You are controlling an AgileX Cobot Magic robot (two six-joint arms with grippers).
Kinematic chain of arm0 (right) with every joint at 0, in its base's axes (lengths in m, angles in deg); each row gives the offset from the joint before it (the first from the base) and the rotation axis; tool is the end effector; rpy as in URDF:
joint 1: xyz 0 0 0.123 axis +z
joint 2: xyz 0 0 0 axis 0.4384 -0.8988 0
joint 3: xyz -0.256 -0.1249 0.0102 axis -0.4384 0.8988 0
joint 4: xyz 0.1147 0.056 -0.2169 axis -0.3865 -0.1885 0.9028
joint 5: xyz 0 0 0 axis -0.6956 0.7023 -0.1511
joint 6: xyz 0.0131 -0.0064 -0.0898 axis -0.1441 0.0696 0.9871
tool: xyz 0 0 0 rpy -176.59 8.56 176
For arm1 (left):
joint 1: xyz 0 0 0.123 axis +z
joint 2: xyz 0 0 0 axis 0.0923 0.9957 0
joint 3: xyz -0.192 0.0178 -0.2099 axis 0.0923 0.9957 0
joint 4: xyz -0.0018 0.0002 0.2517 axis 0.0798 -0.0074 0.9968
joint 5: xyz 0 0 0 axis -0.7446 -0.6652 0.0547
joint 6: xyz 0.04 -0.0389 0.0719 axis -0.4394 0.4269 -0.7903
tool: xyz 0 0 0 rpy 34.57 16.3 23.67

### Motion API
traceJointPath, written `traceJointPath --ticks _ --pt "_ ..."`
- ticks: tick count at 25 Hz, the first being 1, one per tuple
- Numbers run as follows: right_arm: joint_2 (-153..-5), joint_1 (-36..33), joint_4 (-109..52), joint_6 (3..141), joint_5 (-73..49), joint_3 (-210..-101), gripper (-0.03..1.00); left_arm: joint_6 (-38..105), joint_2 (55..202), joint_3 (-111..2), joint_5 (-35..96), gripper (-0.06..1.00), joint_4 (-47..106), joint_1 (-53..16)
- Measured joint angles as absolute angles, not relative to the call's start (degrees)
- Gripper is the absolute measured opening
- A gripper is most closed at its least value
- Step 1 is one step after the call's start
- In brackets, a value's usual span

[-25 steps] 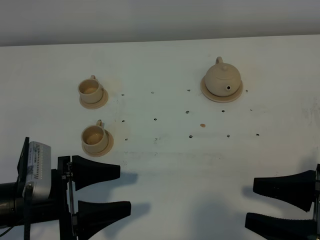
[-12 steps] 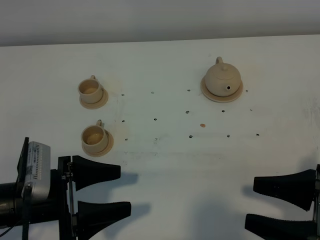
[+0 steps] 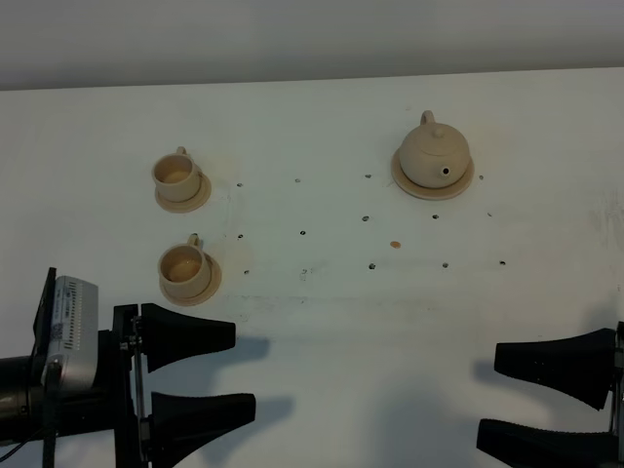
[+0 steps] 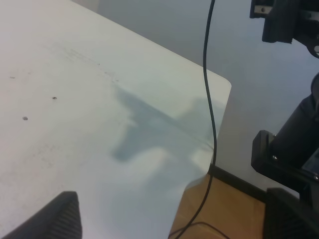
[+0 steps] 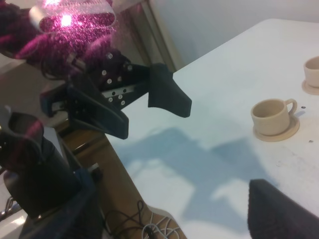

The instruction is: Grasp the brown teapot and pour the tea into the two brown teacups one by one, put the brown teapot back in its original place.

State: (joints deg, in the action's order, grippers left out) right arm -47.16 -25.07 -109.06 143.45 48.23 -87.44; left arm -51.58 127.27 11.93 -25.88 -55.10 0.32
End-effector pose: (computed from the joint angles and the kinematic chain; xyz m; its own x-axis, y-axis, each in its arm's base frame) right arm 0.0785 0.0863 0.2405 -0.3453 -0.0582 -0.9367 -0.8898 0.3377 0.3070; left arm 0.1439 -0.0910 0.1843 -0.4596 0.1594 -0.8737 0.8298 0.4277 -0.3585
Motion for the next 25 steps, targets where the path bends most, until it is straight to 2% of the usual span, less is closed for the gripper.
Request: traceJointPath --ticks 20,25 --pt "-47.2 -25.1 -109.1 142.6 48.2 -87.4 0.62 -51.6 127.3 11.9 -28.3 0.7 -55.2 0.3" --pt "-47.2 -25.1 -109.1 142.4 48.2 -87.4 0.61 -51.6 127.3 11.9 -31.3 0.65 -58.4 0.3"
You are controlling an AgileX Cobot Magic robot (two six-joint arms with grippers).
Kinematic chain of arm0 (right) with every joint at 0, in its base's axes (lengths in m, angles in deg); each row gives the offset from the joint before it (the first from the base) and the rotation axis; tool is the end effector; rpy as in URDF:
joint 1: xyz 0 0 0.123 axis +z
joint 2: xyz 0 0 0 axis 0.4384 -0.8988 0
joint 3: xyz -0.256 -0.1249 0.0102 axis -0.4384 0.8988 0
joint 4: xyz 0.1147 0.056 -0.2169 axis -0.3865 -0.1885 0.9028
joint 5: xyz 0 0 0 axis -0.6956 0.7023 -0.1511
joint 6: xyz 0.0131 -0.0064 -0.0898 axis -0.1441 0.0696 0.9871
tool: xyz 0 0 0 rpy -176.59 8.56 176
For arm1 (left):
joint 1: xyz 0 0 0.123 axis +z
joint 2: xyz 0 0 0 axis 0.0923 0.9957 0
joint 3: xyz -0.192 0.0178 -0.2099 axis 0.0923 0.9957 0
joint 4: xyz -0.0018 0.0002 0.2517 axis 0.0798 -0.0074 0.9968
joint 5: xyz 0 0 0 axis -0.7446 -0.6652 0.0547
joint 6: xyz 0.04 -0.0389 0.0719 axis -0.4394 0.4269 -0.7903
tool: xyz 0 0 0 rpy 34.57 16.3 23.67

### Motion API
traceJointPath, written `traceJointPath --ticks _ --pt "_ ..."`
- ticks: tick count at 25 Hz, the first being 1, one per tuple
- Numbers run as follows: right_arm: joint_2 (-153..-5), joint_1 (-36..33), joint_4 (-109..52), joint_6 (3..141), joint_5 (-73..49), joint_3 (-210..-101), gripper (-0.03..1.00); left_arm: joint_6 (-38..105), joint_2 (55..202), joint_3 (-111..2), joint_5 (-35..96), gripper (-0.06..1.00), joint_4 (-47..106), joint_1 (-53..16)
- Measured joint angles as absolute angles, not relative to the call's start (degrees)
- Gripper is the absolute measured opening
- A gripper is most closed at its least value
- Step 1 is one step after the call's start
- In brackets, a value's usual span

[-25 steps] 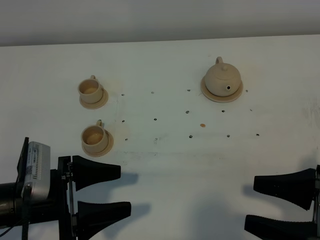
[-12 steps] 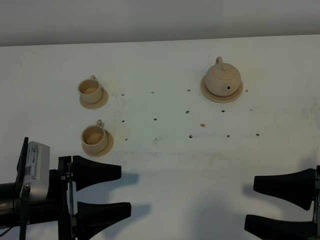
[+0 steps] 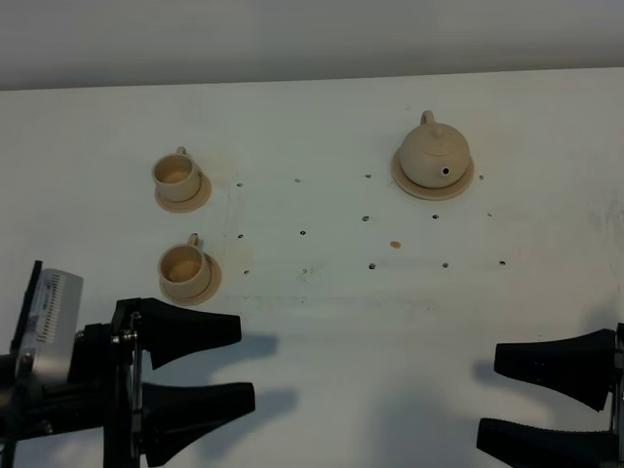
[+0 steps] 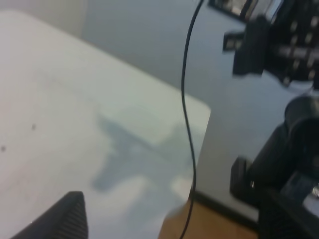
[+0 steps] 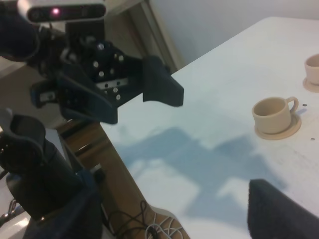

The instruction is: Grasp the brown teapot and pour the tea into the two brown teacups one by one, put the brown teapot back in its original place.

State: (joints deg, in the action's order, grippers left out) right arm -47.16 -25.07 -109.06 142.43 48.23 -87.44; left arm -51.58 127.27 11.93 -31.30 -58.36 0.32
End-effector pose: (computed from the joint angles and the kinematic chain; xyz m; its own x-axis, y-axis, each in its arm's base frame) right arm 0.0785 0.0863 0.2405 -0.3610 -0.0522 -0.9311 -0.8835 0.3387 0.3236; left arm 0.1433 -0.0940 0.1936 -0.4528 0.0667 -0.8891 0.8360 0.3785 -0.3973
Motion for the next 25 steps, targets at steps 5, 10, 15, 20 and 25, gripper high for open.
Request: traceJointPath --ticks 5,10,15,20,25 --pt "-47.2 -25.1 -109.1 142.3 48.2 -87.4 0.6 -51.6 127.3 11.9 -33.4 0.6 -59.9 0.3" --pt "-47.2 -25.1 -109.2 142.2 48.2 -87.4 0.6 -50.2 122.4 11.7 -33.2 0.48 -59.8 0.3" --pt "-47.2 -25.1 -109.3 142.2 48.2 -87.4 0.6 -38.8 108.9 7.4 -25.5 0.32 -59.7 0.3" --pt "-47.2 -25.1 -109.4 142.2 48.2 -87.4 0.6 -21.5 93.4 1.3 -10.6 0.23 -54.6 0.3" --pt "-47.2 -25.1 -110.0 141.7 48.2 -87.4 0.6 3.2 82.6 -5.0 -4.1 0.14 -32.9 0.3"
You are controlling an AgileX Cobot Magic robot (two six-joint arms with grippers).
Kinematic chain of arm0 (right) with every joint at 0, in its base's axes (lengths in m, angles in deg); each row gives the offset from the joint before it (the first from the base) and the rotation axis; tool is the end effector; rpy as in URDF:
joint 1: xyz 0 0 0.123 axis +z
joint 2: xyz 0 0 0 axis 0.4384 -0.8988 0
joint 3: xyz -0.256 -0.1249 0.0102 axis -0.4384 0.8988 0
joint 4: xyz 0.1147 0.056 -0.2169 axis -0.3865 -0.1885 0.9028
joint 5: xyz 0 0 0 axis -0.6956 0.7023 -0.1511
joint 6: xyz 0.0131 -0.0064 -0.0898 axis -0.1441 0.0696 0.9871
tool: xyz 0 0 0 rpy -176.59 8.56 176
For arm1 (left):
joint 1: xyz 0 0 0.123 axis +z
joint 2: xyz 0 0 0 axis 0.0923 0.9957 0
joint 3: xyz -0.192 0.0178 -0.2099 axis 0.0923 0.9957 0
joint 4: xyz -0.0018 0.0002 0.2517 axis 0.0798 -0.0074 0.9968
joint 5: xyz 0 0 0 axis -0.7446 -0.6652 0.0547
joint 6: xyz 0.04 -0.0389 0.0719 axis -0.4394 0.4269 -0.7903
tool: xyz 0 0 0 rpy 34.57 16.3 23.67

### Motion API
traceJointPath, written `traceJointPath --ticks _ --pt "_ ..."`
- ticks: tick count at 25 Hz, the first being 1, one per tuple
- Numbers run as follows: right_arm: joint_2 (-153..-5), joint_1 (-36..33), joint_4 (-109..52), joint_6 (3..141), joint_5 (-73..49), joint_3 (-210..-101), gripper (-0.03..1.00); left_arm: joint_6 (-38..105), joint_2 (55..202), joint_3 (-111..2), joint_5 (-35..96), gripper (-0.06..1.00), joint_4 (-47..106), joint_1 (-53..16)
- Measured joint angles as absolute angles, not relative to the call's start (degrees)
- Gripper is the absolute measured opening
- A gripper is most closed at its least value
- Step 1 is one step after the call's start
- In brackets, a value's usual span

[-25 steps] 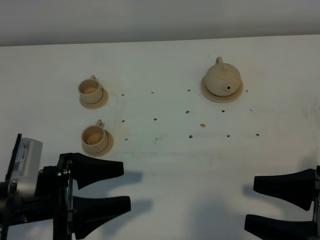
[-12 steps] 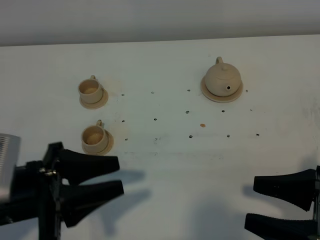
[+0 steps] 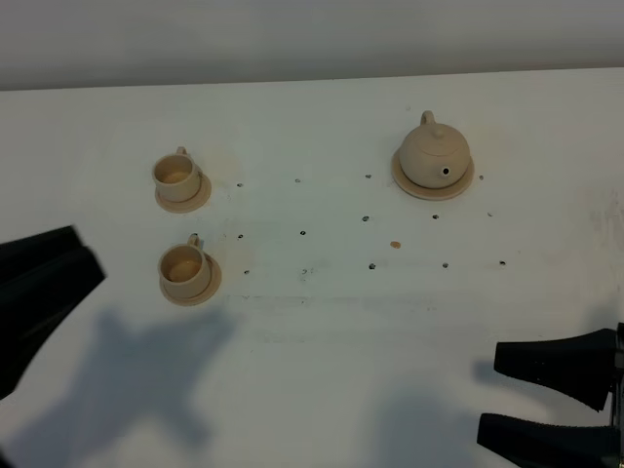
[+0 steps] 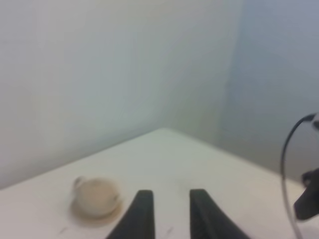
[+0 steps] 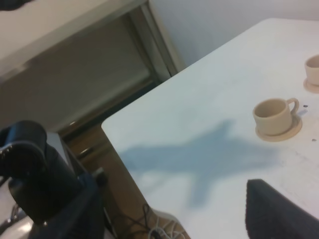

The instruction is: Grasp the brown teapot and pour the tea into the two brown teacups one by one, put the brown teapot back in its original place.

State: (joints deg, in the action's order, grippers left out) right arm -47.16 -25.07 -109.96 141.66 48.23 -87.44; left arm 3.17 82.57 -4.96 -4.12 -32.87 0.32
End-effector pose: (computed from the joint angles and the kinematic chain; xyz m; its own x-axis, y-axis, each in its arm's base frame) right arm 0.0790 0.0864 0.2417 -0.3734 -0.0320 -0.9271 -0.8763 0.3402 0.3411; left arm 0.0798 -0.0620 0.3388 -0.1419 -0.0924 -0.9856 0.6559 0.7369 -0.1636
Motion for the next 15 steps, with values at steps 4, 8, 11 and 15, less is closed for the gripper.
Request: traceJointPath --ticks 4,8,11,15 --pt "-47.2 -25.1 -113.7 140.3 48.2 -87.4 0.6 28.5 77.5 -10.5 -7.2 0.03 -6.7 0.3" --pt "-47.2 -25.1 -113.9 136.3 47.6 -91.3 0.6 47.3 74.4 -14.6 -16.0 -0.01 15.0 0.3" --pt "-47.2 -25.1 -111.4 132.1 44.6 -96.0 0.6 51.8 72.5 -15.2 -22.3 -0.01 22.0 0.3" --pt "-47.2 -25.1 -105.4 125.6 42.1 -101.7 0.59 54.9 70.7 -15.4 -26.6 -0.02 24.3 0.3"
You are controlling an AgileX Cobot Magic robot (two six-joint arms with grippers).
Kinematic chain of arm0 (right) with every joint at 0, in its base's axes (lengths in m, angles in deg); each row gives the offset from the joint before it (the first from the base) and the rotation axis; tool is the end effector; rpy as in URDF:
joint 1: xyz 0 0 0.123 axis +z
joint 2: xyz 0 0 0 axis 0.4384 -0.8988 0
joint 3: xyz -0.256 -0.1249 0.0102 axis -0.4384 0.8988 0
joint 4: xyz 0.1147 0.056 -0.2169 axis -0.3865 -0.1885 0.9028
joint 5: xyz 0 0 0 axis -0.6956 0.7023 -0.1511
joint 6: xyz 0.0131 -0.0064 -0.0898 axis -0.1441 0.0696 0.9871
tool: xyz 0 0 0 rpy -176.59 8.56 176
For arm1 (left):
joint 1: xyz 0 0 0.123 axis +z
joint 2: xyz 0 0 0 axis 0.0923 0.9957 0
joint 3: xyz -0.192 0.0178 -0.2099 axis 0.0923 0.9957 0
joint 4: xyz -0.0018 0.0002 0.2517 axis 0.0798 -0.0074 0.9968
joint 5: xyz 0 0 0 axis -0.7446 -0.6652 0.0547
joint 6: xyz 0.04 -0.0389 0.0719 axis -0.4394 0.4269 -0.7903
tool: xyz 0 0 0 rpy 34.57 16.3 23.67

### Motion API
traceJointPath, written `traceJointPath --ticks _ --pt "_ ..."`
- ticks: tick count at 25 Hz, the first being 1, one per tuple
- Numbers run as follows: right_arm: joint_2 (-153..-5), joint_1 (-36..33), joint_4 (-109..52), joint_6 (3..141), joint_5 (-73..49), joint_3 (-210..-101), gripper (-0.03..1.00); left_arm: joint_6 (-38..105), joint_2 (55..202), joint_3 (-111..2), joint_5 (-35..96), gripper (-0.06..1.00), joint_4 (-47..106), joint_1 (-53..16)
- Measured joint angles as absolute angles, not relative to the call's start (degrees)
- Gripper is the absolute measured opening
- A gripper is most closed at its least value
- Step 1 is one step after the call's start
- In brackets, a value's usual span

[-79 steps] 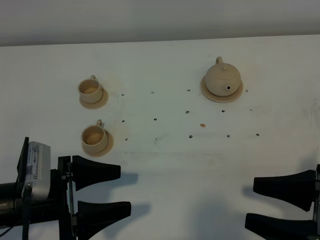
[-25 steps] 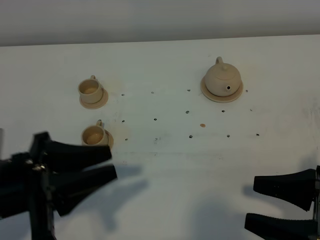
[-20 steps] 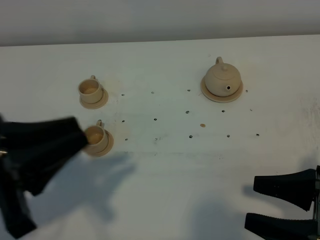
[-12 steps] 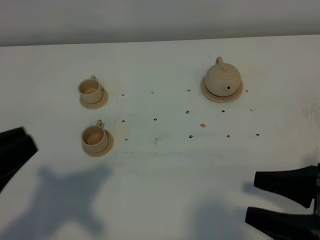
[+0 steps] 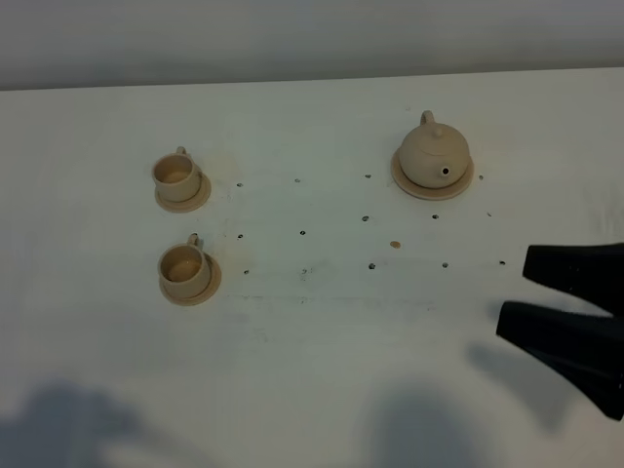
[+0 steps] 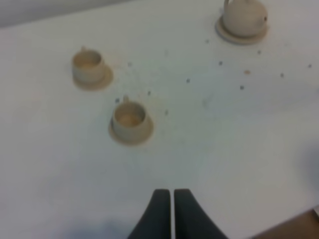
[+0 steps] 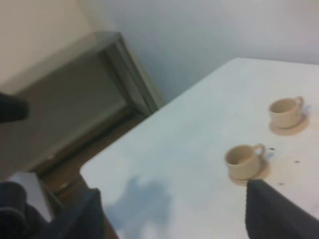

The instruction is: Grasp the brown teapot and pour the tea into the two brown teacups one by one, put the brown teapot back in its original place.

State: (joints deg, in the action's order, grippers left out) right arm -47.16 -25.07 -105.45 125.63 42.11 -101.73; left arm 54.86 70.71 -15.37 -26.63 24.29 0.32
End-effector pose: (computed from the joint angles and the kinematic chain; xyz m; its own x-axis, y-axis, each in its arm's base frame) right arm 0.1025 0.0825 0.3028 -0.3756 0.0129 -0.9267 -0.8273 0.4460 0.3415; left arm 0.0179 -0.0272 0.3372 -0.4693 0.1021 -0.8771 0.3571 0.9304 -0.0827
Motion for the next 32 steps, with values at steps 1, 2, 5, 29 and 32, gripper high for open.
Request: traceJointPath --ticks 1,2,5,29,32 --pt "-47.2 -25.1 -104.3 124.4 41.6 -102.9 0.59 55.8 70.5 -15.4 -27.7 -0.02 25.0 0.3" --pt "-47.2 -25.1 -103.2 123.4 41.0 -104.0 0.58 56.8 70.3 -15.4 -29.2 -0.02 26.0 0.3" --pt "-47.2 -25.1 -101.3 120.9 39.5 -106.3 0.58 59.4 70.0 -15.4 -34.2 -0.02 30.2 0.3" --pt "-47.2 -25.1 -77.1 99.9 34.8 -123.9 0.58 64.5 57.3 -2.0 -27.8 -0.02 38.1 0.3" --pt "-47.2 -25.1 -74.1 97.1 34.8 -126.0 0.58 64.6 57.3 -1.3 -26.9 -0.02 38.4 0.3"
